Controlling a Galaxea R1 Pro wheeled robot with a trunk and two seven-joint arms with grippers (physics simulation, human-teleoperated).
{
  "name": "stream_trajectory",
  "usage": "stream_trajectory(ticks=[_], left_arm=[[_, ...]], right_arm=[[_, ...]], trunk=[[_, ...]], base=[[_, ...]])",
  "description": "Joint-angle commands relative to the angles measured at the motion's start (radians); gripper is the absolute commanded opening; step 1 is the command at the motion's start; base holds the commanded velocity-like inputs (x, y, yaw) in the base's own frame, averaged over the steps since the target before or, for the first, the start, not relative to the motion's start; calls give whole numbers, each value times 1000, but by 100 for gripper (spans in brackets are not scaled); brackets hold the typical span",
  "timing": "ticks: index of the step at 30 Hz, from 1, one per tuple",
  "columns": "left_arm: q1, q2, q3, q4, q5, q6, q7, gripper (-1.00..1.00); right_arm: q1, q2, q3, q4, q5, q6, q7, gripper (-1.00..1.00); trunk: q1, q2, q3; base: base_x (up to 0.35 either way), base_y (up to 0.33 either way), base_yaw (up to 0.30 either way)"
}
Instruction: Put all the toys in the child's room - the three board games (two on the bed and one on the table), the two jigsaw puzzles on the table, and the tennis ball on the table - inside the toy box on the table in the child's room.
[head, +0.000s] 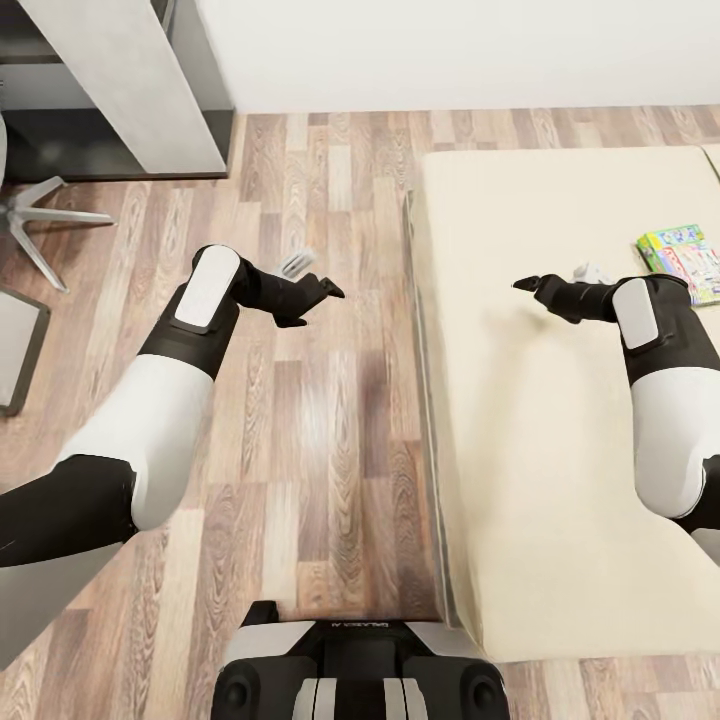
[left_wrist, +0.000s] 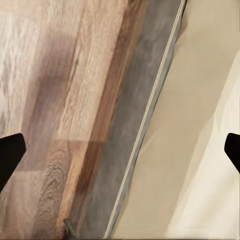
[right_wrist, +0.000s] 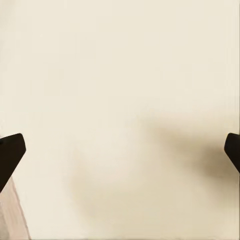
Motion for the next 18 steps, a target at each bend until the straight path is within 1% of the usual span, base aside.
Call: stream_trajectory(ticks=[1, 18], left_arm=[[0, 0, -1, -1, 10, 0, 10, 100], [0, 0, -1, 0, 10, 0, 10, 100]], right_arm=[[-1, 0, -4, -1, 8, 6, 8, 100], [-1, 0, -4, -4, 9, 4, 9, 100]], trunk=[[0, 0, 0], [0, 0, 0]], base=[[0, 283, 0], [0, 283, 0]])
